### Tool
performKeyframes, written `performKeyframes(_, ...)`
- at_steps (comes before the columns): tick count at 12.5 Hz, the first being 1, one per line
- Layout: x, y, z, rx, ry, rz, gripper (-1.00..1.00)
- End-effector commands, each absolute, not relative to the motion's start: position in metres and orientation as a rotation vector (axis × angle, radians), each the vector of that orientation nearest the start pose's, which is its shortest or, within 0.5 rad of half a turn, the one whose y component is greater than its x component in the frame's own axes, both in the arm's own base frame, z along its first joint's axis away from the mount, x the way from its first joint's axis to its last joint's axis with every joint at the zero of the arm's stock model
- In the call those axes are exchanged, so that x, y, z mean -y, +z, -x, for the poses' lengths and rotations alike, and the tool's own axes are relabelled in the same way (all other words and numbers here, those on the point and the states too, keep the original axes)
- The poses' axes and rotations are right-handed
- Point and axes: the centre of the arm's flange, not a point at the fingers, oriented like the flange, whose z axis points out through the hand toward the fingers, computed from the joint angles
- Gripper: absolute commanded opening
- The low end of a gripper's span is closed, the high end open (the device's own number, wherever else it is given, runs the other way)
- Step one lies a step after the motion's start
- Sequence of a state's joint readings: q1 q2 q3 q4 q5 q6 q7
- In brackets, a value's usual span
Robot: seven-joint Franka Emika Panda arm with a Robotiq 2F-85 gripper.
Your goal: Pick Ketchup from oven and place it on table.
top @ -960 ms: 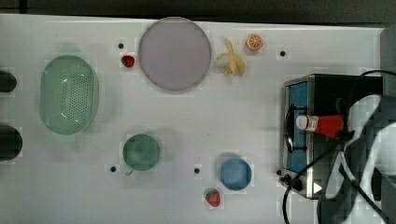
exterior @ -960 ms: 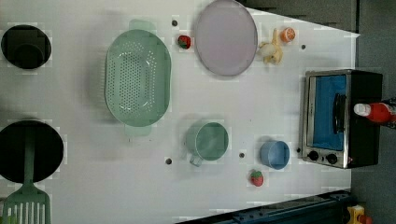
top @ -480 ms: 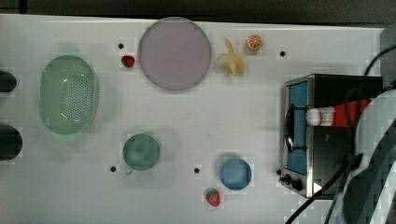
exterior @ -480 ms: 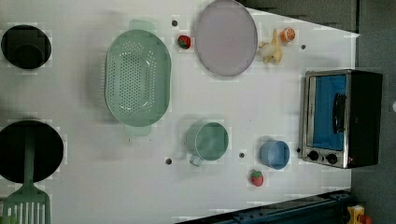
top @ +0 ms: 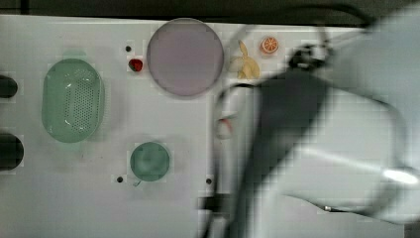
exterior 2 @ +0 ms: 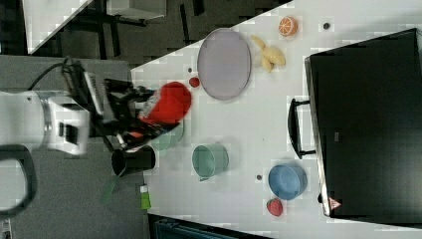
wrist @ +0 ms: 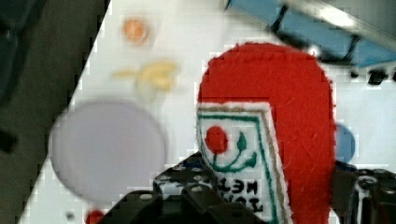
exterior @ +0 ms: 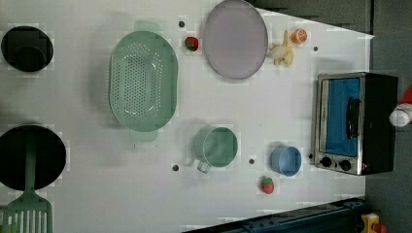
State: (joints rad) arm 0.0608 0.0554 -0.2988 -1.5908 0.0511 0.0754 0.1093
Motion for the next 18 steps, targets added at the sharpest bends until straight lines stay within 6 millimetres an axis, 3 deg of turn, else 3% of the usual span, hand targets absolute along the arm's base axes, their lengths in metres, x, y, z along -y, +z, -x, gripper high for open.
performKeyframes(1, 0.06, 0.568, -0.567, -1.523, 0.084, 2.748, 0.27)
performKeyframes(3, 0.034, 0.532, -0.562, -1.5, 0.182, 2.786, 0.27)
performKeyframes(5, 0.024, 0.488, -0.555, -1.544, 0.259, 2.787, 0.27)
performKeyframes(13, 0.025, 0.29, -0.53, -1.568, 0.183, 2.784, 0.27)
performKeyframes(16, 0.025, 0.239, -0.53, -1.577, 0.206, 2.805, 0.27)
performKeyframes(17, 0.024, 0.226, -0.53, -1.576, 0.205, 2.811, 0.33)
performKeyframes(18, 0.024, 0.214, -0.53, -1.576, 0.202, 2.815, 0.52)
